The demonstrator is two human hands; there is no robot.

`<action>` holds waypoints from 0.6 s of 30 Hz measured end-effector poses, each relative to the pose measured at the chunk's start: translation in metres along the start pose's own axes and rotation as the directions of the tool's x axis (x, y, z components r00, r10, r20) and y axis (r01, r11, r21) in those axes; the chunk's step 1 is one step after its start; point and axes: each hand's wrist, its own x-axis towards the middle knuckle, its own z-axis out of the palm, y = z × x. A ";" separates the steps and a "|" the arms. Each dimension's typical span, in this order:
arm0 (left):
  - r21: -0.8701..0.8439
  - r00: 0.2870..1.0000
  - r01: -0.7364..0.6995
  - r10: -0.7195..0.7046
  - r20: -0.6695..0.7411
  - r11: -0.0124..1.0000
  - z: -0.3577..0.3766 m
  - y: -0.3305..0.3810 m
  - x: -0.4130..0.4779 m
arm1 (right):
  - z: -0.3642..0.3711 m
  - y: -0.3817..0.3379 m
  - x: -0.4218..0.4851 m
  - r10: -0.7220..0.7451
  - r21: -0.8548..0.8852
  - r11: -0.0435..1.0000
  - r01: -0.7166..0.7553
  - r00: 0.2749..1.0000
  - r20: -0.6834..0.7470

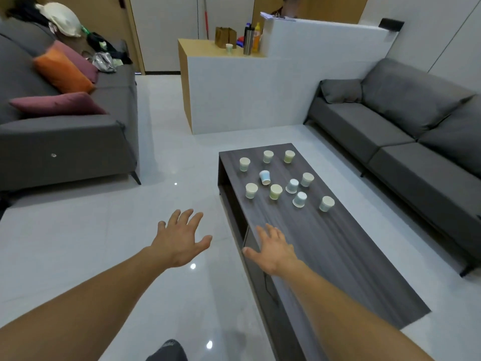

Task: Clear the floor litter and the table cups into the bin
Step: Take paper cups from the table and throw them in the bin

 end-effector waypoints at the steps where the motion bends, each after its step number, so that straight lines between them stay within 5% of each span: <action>1: -0.005 1.000 0.000 0.000 0.004 1.000 -0.002 -0.001 0.018 | -0.005 0.001 0.016 0.003 0.002 1.000 -0.003 1.000 0.004; 18: -0.018 0.978 -0.191 0.192 0.076 0.981 -0.049 -0.035 0.338 | -0.071 -0.003 0.272 0.174 0.020 0.984 -0.176 0.982 0.074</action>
